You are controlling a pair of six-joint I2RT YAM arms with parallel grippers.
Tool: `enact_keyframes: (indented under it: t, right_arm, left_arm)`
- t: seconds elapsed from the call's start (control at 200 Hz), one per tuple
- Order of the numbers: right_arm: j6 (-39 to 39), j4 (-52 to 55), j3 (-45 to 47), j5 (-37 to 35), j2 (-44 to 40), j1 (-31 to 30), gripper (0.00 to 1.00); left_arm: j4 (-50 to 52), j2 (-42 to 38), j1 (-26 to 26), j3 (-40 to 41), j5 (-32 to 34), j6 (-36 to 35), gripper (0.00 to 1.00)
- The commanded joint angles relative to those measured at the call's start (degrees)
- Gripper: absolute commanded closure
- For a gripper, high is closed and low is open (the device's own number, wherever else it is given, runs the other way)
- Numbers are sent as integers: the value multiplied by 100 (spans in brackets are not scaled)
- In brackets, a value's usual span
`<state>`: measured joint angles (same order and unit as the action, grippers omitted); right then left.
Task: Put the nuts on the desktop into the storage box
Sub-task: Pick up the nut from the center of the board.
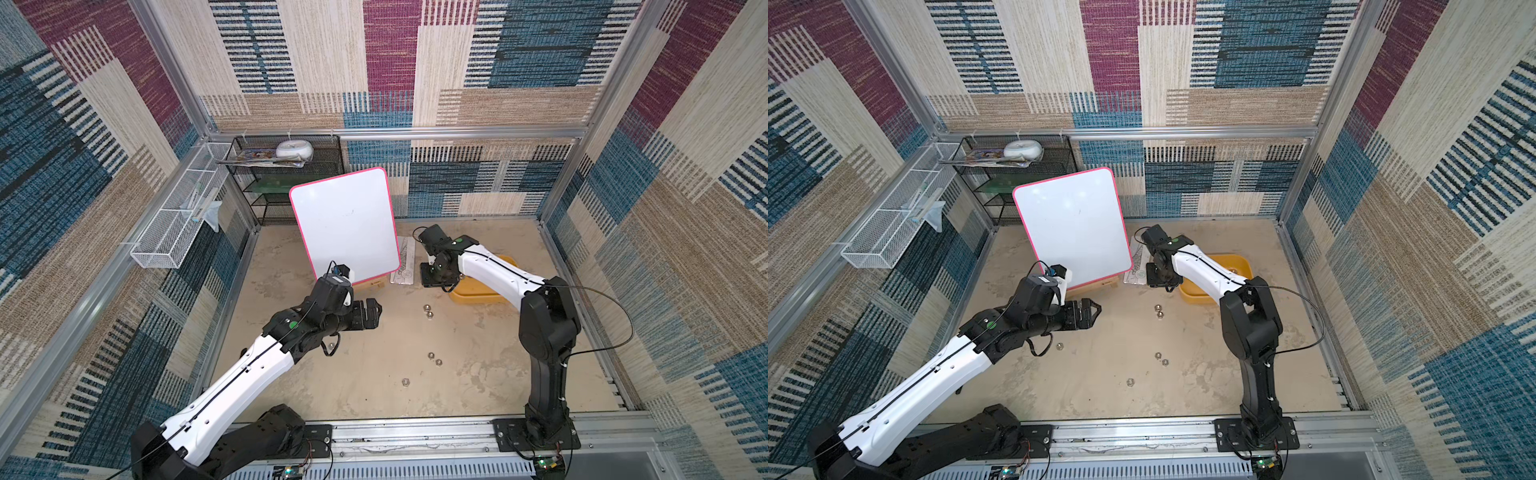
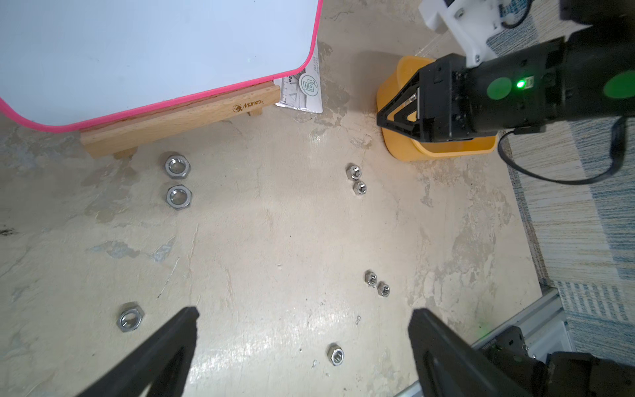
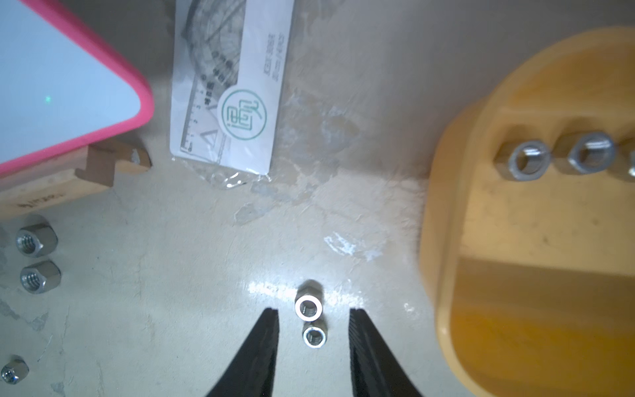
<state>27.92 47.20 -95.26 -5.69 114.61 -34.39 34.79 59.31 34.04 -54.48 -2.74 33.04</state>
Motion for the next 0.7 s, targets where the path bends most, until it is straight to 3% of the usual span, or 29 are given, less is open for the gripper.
enact_keyframes:
  t: [0.0,0.255,0.696]
  right_arm:
    - [152,88,80,-35,99,-185,58]
    - [148,-153,582,-54,189,-253,56]
    - [-6,-194,541,33,575,-253,57]
  left_arm:
    - [132,-110,-10,60,79,30,0]
    - [186,-304,-4,176,12,85,0]
    - [239,-425,-2,201,16,129,0]
